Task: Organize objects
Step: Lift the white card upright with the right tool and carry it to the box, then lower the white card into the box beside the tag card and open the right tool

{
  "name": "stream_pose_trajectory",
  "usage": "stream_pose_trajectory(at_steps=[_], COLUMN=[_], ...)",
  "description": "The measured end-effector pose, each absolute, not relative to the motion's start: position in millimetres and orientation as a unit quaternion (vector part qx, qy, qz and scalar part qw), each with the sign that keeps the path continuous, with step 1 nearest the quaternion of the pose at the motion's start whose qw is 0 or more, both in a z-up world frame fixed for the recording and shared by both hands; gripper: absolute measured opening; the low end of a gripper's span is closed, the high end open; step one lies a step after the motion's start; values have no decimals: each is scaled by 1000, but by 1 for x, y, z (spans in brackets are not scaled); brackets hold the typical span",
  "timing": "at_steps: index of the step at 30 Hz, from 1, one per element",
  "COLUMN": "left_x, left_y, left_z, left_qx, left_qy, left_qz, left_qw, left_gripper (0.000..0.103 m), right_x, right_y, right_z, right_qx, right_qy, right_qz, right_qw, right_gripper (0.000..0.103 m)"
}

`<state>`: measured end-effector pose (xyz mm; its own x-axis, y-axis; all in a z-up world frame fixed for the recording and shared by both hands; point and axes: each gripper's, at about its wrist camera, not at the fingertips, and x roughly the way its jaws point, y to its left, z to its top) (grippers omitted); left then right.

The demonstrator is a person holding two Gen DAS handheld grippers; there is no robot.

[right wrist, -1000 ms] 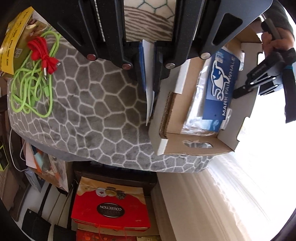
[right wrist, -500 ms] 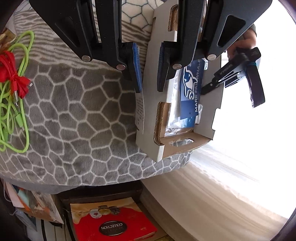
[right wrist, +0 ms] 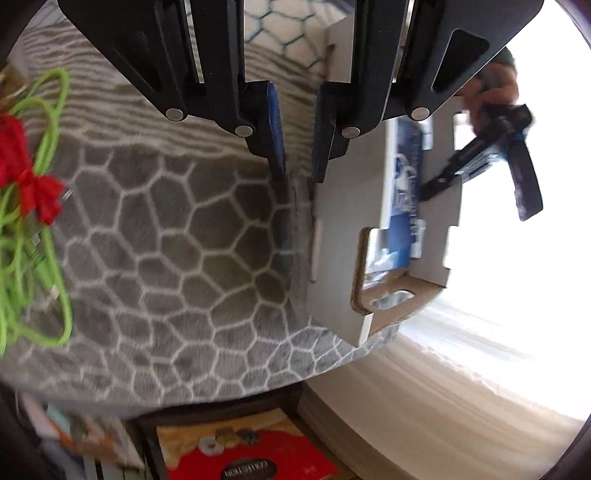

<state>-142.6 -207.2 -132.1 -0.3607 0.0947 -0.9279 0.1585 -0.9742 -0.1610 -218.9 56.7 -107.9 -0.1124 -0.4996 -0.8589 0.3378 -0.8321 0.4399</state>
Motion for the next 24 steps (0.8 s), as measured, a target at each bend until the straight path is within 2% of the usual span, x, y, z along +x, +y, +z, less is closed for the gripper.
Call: stream_pose_trajectory(at_steps=[2,4,6,8,10,19,24], left_x=[-143,-143,-143,-143,-143,-143,-142], left_y=[-208,-208,-207,-208,-208,-199,-186], left_z=[-132,-132,-132,-131,-131,-130,-131], left_qx=[565,565,566,566,566,567,566], left_qy=[114,113,111,111,111,104,113], left_qz=[-817,-817,-817,-817,-817,-817,-816], left_qw=[19,19,19,19,19,17,20], left_gripper=[11,11,11,11,11,11,11], right_x=[-216,-216,-218,-218,-219,-212,-198], right_y=[48,43,40,38,44,79,65], right_z=[-101,-101,-106,-110,-112,-54,-31], right_qx=[583,580,589,590,587,538,526], right_qy=[-28,-23,-33,-33,-40,-131,-137], right_qz=[-765,-767,-757,-759,-763,-775,-765], right_qw=[272,275,281,273,268,305,347], right_gripper=[15,15,11,2,1,0,0])
